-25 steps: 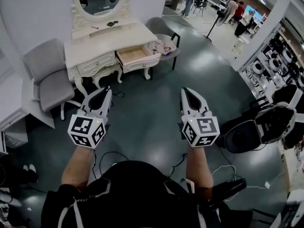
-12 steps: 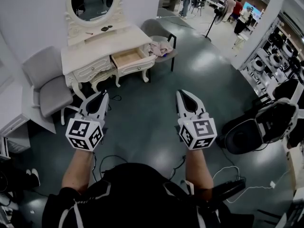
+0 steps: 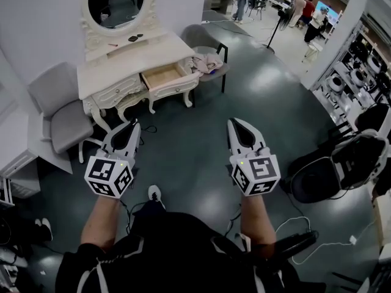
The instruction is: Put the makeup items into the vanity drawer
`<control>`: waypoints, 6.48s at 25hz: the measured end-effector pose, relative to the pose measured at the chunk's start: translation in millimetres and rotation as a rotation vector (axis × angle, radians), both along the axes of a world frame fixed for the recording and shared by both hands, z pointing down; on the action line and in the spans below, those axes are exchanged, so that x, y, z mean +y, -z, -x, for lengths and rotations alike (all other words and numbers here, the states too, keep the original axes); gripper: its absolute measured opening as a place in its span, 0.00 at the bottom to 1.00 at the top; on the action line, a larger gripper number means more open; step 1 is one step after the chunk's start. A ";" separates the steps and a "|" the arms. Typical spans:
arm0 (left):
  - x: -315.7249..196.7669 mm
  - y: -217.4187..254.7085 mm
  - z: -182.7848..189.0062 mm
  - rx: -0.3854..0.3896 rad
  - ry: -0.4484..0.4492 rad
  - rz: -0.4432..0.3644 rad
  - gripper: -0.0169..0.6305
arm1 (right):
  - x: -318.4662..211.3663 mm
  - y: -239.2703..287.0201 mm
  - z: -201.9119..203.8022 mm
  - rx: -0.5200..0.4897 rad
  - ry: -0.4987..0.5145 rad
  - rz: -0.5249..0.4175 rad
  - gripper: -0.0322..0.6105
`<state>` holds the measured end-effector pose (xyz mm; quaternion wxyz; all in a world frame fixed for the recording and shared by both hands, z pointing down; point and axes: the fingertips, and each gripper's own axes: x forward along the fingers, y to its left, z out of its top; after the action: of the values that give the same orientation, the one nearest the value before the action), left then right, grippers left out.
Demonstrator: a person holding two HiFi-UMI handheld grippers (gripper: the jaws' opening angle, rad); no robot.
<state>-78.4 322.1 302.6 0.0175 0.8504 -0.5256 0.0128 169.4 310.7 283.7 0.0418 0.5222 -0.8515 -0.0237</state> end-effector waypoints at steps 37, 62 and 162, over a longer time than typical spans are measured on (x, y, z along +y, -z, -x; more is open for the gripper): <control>-279.7 -14.4 125.4 0.082 -0.120 0.013 0.06 | -272.6 -2.4 130.0 0.064 -0.080 0.067 0.06; -440.8 -9.3 87.6 0.105 0.046 0.006 0.06 | -480.1 6.2 115.3 0.059 0.142 0.018 0.06; -731.3 -537.1 -6.1 -0.572 -0.609 0.772 0.06 | -652.1 -192.7 35.2 0.005 -0.381 0.513 0.06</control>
<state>-72.2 -409.2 839.7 0.1795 0.8583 -0.1975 0.4382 134.2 -341.5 476.4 0.1778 0.6447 -0.7164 0.1987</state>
